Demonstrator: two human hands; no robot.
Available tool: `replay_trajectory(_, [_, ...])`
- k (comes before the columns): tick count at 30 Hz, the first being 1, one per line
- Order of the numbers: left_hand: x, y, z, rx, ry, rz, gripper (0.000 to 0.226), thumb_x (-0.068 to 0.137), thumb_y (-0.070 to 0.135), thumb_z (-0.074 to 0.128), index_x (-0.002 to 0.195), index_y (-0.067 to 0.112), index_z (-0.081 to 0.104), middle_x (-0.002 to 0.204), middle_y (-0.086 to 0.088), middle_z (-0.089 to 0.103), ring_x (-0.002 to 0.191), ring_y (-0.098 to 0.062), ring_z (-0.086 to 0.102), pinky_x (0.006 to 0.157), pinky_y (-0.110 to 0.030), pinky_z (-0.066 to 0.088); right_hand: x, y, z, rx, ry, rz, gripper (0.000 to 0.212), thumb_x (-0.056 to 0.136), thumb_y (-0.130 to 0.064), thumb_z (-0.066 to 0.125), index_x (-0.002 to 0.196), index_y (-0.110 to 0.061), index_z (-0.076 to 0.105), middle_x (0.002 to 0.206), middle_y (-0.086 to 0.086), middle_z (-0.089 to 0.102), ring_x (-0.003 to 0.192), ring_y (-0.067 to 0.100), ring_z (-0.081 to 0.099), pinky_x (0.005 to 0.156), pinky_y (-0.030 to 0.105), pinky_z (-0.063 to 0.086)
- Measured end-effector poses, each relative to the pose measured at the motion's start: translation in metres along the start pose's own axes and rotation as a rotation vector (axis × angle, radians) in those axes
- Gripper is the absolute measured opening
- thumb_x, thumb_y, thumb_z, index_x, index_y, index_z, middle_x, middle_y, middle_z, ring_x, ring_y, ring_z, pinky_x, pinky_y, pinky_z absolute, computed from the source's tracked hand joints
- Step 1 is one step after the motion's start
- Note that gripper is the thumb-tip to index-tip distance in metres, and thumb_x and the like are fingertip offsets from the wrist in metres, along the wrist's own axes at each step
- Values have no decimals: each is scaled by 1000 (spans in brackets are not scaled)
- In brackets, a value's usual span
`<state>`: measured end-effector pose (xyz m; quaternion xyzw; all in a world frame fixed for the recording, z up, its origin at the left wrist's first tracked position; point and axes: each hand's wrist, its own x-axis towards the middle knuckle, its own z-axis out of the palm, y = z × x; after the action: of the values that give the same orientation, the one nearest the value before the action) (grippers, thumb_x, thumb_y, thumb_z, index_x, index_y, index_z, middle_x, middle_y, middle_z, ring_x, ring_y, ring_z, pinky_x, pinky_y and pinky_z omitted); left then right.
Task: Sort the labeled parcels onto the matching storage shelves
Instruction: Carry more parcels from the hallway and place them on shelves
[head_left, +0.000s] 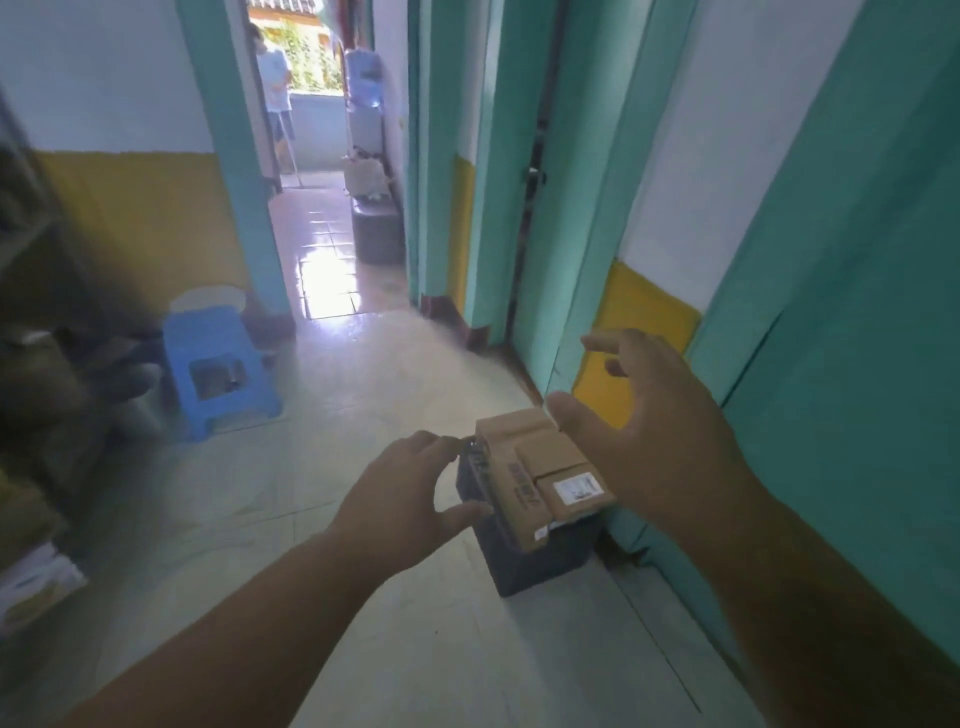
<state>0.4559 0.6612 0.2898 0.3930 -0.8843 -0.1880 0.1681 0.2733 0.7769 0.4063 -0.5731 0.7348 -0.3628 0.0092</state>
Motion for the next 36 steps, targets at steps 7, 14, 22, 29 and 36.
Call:
replay_trajectory(7, [185, -28, 68, -90, -180, 47, 56, 84, 51, 73, 134, 31, 57, 127, 10, 58, 107, -10, 53, 89, -26, 48, 112, 100, 42, -82, 46, 190, 52, 89, -49, 62, 136, -31, 46, 131, -14, 45, 120, 3, 43, 90, 25, 33])
replay_trajectory(14, [325, -70, 108, -67, -345, 26, 47, 86, 45, 72, 130, 35, 57, 123, 16, 56, 109, -9, 53, 85, -23, 50, 233, 184, 90, -120, 28, 308, 56, 89, -49, 61, 138, -27, 46, 131, -8, 47, 111, 0, 38, 88, 21, 31])
replay_trajectory(22, [480, -146, 164, -15, -537, 185, 41, 90, 38, 69, 128, 30, 57, 118, 15, 58, 98, -5, 54, 69, -12, 43, 338, 233, 182, -205, 63, 455, 56, 90, -49, 60, 139, -25, 46, 134, -5, 49, 119, 7, 44, 86, 20, 33])
replay_trajectory(29, [557, -220, 255, -15, -822, 278, 45, 86, 49, 69, 125, 30, 59, 121, 11, 61, 97, -9, 57, 75, -26, 50, 344, 292, 315, -177, 44, 850, 51, 90, -44, 63, 134, -23, 50, 123, -6, 55, 104, 0, 45, 68, 5, 29])
replay_trajectory(36, [568, -264, 386, -50, -999, 180, 48, 86, 50, 70, 126, 27, 59, 116, 10, 62, 100, -12, 60, 79, -34, 51, 303, 377, 416, -145, 23, 1080, 49, 92, -43, 62, 134, -23, 49, 130, -3, 56, 107, 5, 50, 68, 12, 37])
